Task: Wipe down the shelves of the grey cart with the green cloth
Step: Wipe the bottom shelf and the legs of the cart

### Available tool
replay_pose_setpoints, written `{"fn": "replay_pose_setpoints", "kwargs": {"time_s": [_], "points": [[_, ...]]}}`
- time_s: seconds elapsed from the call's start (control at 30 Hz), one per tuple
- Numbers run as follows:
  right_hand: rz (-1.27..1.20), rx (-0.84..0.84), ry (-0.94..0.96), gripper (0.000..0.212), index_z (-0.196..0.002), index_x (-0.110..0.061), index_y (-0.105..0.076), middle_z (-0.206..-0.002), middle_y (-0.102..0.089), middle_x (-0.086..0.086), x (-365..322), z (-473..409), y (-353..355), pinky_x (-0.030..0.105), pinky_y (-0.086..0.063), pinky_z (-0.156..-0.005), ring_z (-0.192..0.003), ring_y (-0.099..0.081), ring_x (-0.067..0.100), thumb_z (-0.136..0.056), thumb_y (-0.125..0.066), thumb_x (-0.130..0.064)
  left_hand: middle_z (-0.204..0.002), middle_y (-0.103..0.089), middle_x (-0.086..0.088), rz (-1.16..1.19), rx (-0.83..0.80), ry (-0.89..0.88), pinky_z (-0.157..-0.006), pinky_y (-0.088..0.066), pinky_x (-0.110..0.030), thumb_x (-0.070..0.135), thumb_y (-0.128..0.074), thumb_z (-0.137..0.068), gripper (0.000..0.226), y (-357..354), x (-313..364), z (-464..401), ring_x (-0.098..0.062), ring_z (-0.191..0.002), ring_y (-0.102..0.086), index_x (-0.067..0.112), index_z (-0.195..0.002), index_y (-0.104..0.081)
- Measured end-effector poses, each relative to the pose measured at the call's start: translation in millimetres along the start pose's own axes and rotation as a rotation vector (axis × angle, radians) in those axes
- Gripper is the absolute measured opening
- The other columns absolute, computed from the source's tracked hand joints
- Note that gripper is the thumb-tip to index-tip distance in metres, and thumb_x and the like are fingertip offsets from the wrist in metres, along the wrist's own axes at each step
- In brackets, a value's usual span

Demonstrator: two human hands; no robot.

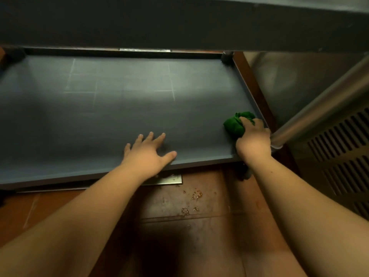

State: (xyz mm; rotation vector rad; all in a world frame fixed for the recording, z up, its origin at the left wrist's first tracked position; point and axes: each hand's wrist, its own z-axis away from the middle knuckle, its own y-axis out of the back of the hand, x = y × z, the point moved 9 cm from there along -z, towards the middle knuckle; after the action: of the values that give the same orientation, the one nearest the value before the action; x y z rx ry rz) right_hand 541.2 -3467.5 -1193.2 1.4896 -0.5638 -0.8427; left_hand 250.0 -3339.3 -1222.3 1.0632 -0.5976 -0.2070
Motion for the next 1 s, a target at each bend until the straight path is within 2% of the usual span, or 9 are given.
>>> {"fn": "replay_pose_setpoints", "kwargs": {"time_s": [0.07, 0.1, 0.23, 0.4, 0.53, 0.7, 0.77, 0.87, 1.0], "points": [[0.008, -0.002, -0.008, 0.069, -0.152, -0.034, -0.033, -0.153, -0.029, 0.005, 0.8, 1.3, 1.4, 0.047, -0.042, -0.101, -0.126, -0.037, 0.039, -0.089, -0.052, -0.013, -0.162, -0.013, -0.003, 0.145, 0.045, -0.072, -0.12, -0.016, -0.04, 0.059, -0.061, -0.082, 0.085, 15.9, -13.2, 4.8, -0.021, -0.149, -0.013, 0.037, -0.152, -0.019], [0.014, -0.002, -0.008, 0.07, -0.152, -0.033, -0.033, -0.154, -0.029, 0.006, 0.5, 1.6, 2.2, 0.046, -0.041, -0.102, -0.126, -0.038, 0.04, -0.088, -0.052, -0.013, -0.162, -0.014, -0.005, 0.11, 0.042, -0.089, -0.119, -0.018, -0.039, 0.056, -0.064, -0.081, 0.087, 21.7, -23.7, 8.5, -0.022, -0.149, -0.014, 0.036, -0.152, -0.019], [-0.052, -0.022, -0.075, 0.07, -0.152, -0.032, -0.034, -0.156, -0.027, 0.007, -3.8, 0.8, 1.3, 0.045, -0.039, -0.108, -0.132, -0.038, 0.04, -0.087, -0.055, -0.016, -0.163, -0.005, 0.005, -0.252, -0.069, 0.03, -0.117, -0.017, -0.054, 0.077, -0.051, -0.077, 0.086, 26.2, -82.2, 24.8, -0.024, -0.15, -0.005, 0.05, -0.149, -0.011], [-0.143, -0.007, -0.029, 0.068, -0.151, -0.025, -0.04, -0.152, -0.034, 0.011, -55.2, 31.7, -10.9, 0.041, -0.041, -0.108, -0.13, -0.045, 0.038, -0.085, -0.059, -0.021, -0.163, -0.006, 0.009, -0.269, -0.009, 0.017, -0.111, -0.02, -0.061, 0.077, -0.043, -0.081, 0.078, 23.3, -87.5, 33.0, -0.026, -0.149, -0.006, 0.054, -0.147, -0.01], [-0.134, -0.011, 0.177, 0.071, -0.149, -0.023, -0.043, -0.15, -0.038, 0.015, -145.8, 80.2, -27.1, 0.035, -0.04, -0.105, -0.124, -0.047, 0.039, -0.08, -0.061, -0.02, -0.163, -0.005, 0.009, -0.268, -0.008, -0.028, -0.11, -0.02, -0.062, 0.078, -0.043, -0.08, 0.082, 27.2, -87.2, 33.9, -0.026, -0.149, -0.005, 0.051, -0.148, -0.006], [-0.135, -0.052, 0.193, 0.069, -0.153, -0.028, -0.034, -0.157, -0.027, 0.008, -202.9, 111.6, -41.1, 0.04, -0.042, -0.106, -0.131, -0.037, 0.038, -0.087, -0.055, -0.02, -0.161, -0.018, 0.004, -0.071, 0.004, -0.145, -0.116, -0.025, -0.044, 0.063, -0.063, -0.079, 0.097, 53.3, -129.3, 38.9, -0.019, -0.148, -0.014, 0.037, -0.153, -0.006], [-0.106, -0.035, 0.168, 0.067, -0.152, -0.027, -0.034, -0.156, -0.028, 0.01, -206.0, 113.3, -39.9, 0.041, -0.042, -0.105, -0.13, -0.038, 0.04, -0.089, -0.055, -0.021, -0.162, -0.015, 0.0, -0.156, 0.053, -0.057, -0.118, -0.022, -0.041, 0.067, -0.063, -0.076, 0.102, 68.3, -173.4, 43.6, -0.024, -0.149, -0.01, 0.032, -0.154, -0.008], [-0.074, -0.003, 0.15, 0.065, -0.152, -0.025, -0.036, -0.153, -0.032, 0.012, -211.9, 116.7, -38.4, 0.042, -0.043, -0.103, -0.126, -0.04, 0.04, -0.09, -0.056, -0.022, -0.163, -0.007, 0.0, -0.225, 0.029, 0.132, -0.117, -0.022, -0.046, 0.077, -0.056, -0.073, 0.102, 77.5, -240.4, 61.9, -0.028, -0.149, -0.004, 0.036, -0.153, -0.007], [-0.071, 0.034, 0.13, 0.065, -0.151, -0.021, -0.039, -0.149, -0.037, 0.015, -222.1, 124.5, -40.4, 0.042, -0.041, -0.104, -0.124, -0.043, 0.043, -0.089, -0.057, -0.022, -0.162, -0.012, 0.005, -0.262, 0.132, 0.064, -0.113, -0.023, -0.046, 0.07, -0.054, -0.08, 0.086, 78.7, -251.5, 80.9, -0.025, -0.148, -0.013, 0.043, -0.151, -0.013]]}}
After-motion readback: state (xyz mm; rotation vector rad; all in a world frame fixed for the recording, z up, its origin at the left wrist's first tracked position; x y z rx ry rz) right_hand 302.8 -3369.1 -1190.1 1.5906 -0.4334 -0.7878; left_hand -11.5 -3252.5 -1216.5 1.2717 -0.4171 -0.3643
